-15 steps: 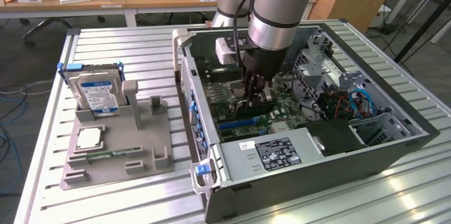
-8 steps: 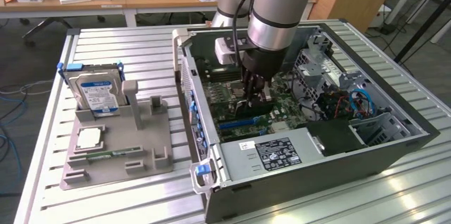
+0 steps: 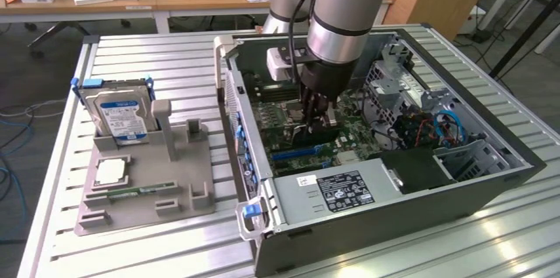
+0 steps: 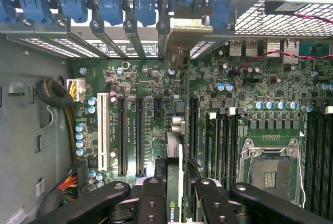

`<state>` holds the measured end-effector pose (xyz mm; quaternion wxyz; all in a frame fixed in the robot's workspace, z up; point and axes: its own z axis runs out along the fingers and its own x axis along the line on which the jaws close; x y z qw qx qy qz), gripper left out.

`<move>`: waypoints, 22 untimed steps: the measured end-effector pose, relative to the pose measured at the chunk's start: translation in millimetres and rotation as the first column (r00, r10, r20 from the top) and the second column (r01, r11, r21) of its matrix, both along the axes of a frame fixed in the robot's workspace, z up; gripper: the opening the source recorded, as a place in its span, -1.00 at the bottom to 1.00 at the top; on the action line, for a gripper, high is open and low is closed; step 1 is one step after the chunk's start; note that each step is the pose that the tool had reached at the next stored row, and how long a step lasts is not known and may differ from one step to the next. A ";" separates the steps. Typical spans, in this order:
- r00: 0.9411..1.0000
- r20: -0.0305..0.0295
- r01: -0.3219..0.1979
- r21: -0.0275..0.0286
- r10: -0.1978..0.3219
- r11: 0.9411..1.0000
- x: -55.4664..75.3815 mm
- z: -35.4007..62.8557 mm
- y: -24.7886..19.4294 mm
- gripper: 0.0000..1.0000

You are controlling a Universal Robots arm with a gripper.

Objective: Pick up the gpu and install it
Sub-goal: 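Insert the gpu into the slot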

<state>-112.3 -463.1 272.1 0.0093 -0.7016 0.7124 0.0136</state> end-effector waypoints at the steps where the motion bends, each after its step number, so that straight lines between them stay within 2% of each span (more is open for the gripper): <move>1: 1.000 0.000 0.000 0.000 0.000 1.000 0.0 -0.4 0.0 -0.48; 22: 1.000 0.000 0.000 0.000 0.000 1.000 -0.9 -3.2 0.0 -0.48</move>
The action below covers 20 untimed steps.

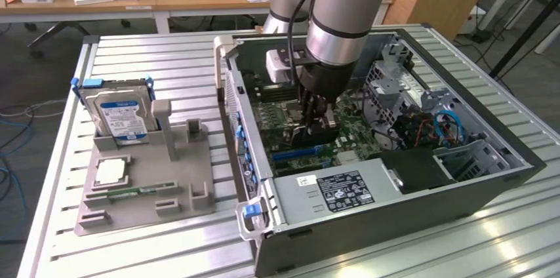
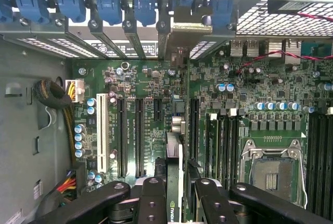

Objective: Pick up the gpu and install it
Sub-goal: 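Insert the gpu into the slot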

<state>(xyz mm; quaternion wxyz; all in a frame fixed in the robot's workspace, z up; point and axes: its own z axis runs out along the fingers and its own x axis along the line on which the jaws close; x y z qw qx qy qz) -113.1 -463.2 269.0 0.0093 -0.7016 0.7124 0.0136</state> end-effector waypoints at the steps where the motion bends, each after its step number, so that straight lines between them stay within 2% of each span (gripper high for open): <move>1: 1.000 0.000 0.000 0.000 0.000 1.000 0.0 -0.5 0.0 -0.48; 20: 1.000 0.000 -0.001 0.000 0.001 1.000 -3.0 -3.5 0.0 -0.48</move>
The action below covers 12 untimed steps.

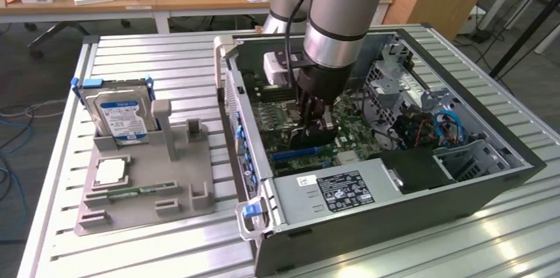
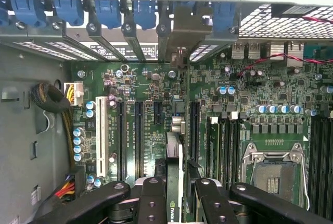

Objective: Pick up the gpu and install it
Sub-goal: 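Insert the gpu into the slot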

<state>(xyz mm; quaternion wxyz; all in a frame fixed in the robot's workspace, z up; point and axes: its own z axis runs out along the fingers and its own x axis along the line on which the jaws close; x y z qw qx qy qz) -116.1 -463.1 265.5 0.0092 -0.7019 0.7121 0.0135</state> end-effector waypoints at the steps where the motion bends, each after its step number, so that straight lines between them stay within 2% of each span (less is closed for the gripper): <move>1: 1.000 0.000 0.000 0.000 0.000 1.000 0.0 0.0 0.0 -0.48; 12: 1.000 0.000 -0.010 0.000 0.010 1.000 0.0 -0.2 0.0 -0.48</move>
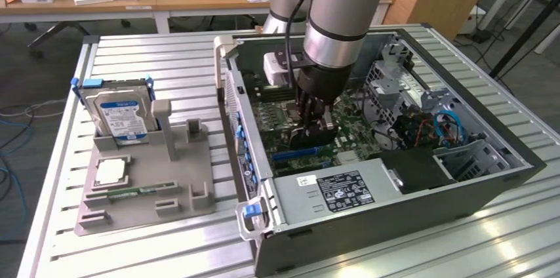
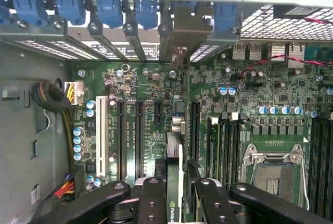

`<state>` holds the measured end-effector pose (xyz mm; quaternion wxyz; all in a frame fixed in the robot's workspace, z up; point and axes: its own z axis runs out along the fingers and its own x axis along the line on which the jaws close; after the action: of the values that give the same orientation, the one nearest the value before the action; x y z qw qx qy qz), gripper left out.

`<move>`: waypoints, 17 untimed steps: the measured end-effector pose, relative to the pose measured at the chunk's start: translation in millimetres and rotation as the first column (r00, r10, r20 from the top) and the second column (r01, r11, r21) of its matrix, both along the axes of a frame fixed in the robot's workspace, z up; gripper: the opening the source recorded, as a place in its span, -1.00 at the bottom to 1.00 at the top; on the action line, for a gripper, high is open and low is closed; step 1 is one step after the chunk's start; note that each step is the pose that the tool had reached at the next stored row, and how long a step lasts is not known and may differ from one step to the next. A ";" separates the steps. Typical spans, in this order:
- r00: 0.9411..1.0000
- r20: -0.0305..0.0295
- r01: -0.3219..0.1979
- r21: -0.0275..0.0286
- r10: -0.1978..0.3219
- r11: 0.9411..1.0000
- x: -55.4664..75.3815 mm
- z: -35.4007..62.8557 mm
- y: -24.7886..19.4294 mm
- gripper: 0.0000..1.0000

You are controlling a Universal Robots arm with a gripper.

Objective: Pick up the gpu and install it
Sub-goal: 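Insert the gpu into the slot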

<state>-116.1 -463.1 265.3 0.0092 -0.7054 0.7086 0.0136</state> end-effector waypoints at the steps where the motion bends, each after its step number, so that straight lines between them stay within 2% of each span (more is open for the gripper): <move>1: 1.000 0.000 0.000 0.000 0.000 1.000 0.0 0.0 0.0 -0.48; 17: 1.000 0.000 -0.007 0.000 0.007 1.000 0.0 -0.4 0.7 -0.48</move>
<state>-116.1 -462.4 264.9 0.0092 -0.7080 0.7061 0.0136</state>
